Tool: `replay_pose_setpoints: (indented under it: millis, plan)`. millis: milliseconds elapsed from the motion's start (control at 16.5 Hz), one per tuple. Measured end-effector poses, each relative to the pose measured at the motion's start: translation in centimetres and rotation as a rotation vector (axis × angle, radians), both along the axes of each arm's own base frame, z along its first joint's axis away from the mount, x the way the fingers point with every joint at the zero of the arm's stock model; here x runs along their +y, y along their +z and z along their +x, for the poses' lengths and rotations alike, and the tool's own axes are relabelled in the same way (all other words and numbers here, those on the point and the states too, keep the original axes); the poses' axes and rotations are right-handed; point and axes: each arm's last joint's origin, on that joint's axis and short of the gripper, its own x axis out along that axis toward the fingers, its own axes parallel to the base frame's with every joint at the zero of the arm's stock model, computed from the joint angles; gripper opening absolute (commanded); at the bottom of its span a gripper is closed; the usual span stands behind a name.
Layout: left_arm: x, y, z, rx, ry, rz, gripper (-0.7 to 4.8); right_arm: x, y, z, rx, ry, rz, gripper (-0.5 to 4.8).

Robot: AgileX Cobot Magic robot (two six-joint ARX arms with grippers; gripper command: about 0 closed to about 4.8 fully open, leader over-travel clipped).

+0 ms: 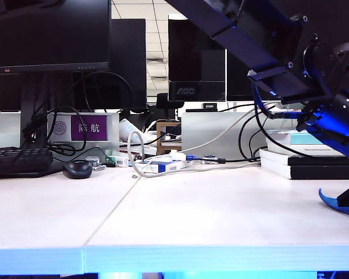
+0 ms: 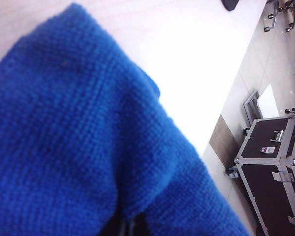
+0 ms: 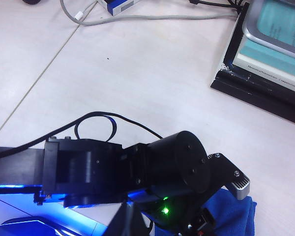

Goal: Wipe the table from left to right using the rag.

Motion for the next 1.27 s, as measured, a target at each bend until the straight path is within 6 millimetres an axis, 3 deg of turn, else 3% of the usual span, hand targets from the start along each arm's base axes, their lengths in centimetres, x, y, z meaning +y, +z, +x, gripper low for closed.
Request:
replay_pose_setpoints:
  millis: [667, 1152, 1213, 1273]
  plan:
    - [-0.2, -0.3, -1.0, -0.085, -0.03, 0.062, -0.06, -0.4, 0.2, -0.5, -0.017, 0.0, 0.012, -0.01]
    - [0.1, 1.7, -1.2, -0.257, -0.051, 0.206, -0.05, -0.8, 0.4, -1.0, -0.037, -0.008, 0.018, -0.01]
    - [0.1, 1.7, -1.2, -0.25, -0.059, 0.201, 0.38, -1.0, 0.5, -1.2, -0.053, -0.028, 0.01, -0.01]
    - [0.1, 1.7, -1.2, -0.23, -0.079, 0.189, 1.17, -1.4, 0.6, -1.5, -0.081, -0.063, -0.003, -0.01]
